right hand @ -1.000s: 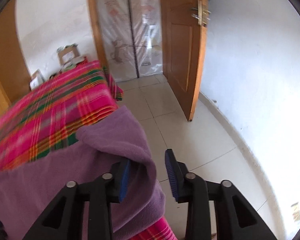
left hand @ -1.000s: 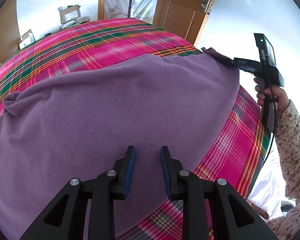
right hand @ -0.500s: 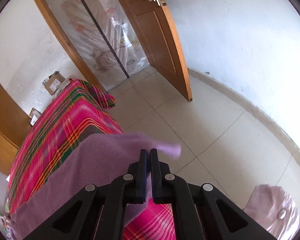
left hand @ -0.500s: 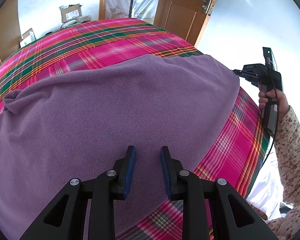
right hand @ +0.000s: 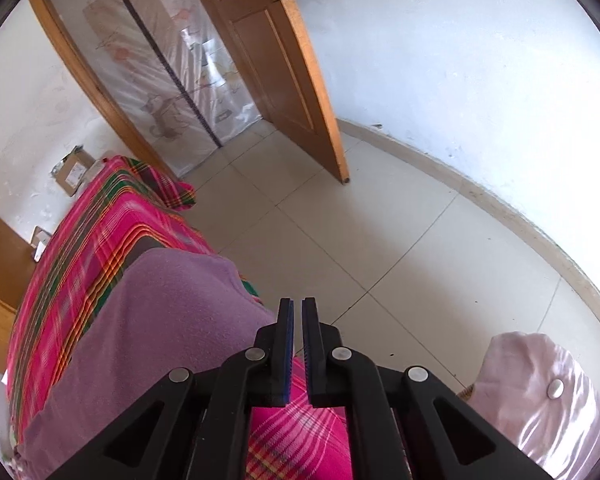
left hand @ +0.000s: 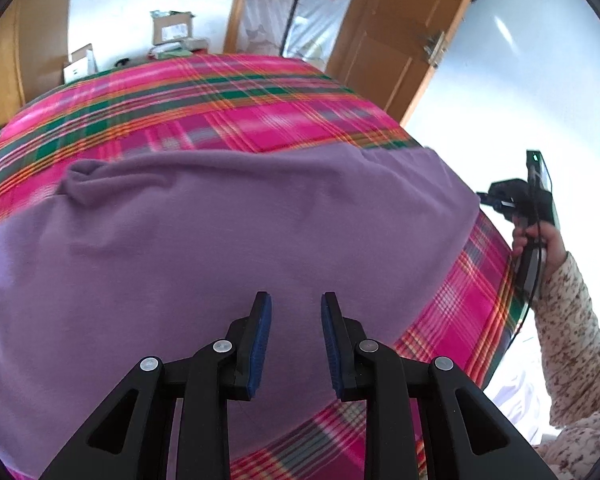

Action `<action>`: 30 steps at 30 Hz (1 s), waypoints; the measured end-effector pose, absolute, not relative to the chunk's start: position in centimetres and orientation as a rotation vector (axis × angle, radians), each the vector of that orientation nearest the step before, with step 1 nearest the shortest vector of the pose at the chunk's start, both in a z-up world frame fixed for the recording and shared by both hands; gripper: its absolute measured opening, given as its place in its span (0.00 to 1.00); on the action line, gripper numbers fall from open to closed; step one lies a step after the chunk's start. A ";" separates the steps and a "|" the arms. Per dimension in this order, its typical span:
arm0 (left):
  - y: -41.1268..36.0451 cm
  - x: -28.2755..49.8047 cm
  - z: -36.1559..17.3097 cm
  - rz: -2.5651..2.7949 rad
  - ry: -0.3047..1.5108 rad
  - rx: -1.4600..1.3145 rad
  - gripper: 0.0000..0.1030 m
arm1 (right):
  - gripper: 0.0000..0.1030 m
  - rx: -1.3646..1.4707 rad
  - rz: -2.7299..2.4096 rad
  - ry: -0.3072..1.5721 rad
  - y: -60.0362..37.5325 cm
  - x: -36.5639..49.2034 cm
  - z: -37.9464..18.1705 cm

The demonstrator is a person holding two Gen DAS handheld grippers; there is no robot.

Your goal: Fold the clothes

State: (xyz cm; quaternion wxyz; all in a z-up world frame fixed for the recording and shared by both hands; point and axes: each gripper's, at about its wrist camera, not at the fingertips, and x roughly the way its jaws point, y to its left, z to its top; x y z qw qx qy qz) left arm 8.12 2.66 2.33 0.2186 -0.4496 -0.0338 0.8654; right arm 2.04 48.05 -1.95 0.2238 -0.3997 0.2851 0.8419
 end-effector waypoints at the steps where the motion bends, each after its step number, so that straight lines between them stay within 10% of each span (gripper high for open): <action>1: 2.0 8.1 2.5 2.410 -0.100 -1.240 0.26 | 0.05 -1.097 2.331 0.777 47.7 2.1 -1.7; 20: -16.8 5.7 5.2 2.911 -0.401 -1.262 0.26 | 0.05 -1.390 3.254 0.268 20.0 -4.3 5.7; 26: -25.9 6.7 5.2 2.987 -0.739 -1.326 0.26 | 0.16 -1.626 3.371 0.151 12.7 -6.3 5.1; 30: -30.3 7.0 5.0 3.011 -0.875 -1.327 0.48 | 0.23 -1.782 3.407 0.118 9.4 -6.9 4.7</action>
